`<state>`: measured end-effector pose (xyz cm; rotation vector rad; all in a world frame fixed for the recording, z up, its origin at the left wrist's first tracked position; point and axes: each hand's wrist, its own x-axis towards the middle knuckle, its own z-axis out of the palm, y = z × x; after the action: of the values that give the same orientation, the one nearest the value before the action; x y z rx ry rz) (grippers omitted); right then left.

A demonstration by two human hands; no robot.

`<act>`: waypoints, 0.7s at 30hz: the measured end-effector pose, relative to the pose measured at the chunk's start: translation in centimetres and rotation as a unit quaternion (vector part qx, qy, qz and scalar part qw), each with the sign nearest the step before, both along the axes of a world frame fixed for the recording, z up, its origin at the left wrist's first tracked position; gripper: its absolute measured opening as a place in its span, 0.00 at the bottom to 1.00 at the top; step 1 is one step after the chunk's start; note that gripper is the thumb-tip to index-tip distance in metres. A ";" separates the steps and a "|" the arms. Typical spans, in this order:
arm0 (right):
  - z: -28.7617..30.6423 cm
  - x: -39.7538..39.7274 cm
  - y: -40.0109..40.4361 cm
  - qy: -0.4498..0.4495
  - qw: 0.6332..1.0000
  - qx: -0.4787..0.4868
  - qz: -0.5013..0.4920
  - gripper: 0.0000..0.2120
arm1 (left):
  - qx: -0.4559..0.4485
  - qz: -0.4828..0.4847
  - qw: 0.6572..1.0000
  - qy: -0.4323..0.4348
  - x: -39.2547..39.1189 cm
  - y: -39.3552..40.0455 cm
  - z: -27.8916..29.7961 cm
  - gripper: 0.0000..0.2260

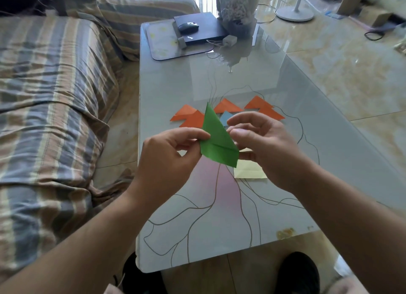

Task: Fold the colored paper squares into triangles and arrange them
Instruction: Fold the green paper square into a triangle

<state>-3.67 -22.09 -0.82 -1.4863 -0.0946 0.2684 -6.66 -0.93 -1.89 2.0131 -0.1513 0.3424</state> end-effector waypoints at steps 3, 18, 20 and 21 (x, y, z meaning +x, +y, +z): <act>-0.4 -0.3 0.2 -0.041 0.999 -0.031 0.007 0.15 | -0.078 0.012 0.995 0.065 0.0 -0.5 0.0 0.15; -1.2 -0.1 0.4 -0.064 0.988 -0.142 -0.020 0.08 | -0.272 -0.017 0.932 0.240 -0.3 -1.9 0.1 0.22; -1.5 0.0 0.3 -0.061 0.985 -0.158 -0.031 0.04 | -0.273 -0.010 0.929 0.250 -0.3 -2.1 0.2 0.23; -1.7 0.1 0.3 -0.060 0.984 -0.163 -0.035 0.02 | -0.278 -0.011 0.926 0.255 -0.3 -2.2 0.2 0.23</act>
<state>-3.59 -21.82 -2.47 -1.8280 -0.0985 0.1402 -6.97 -3.08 -1.67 1.4718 0.2293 -0.1533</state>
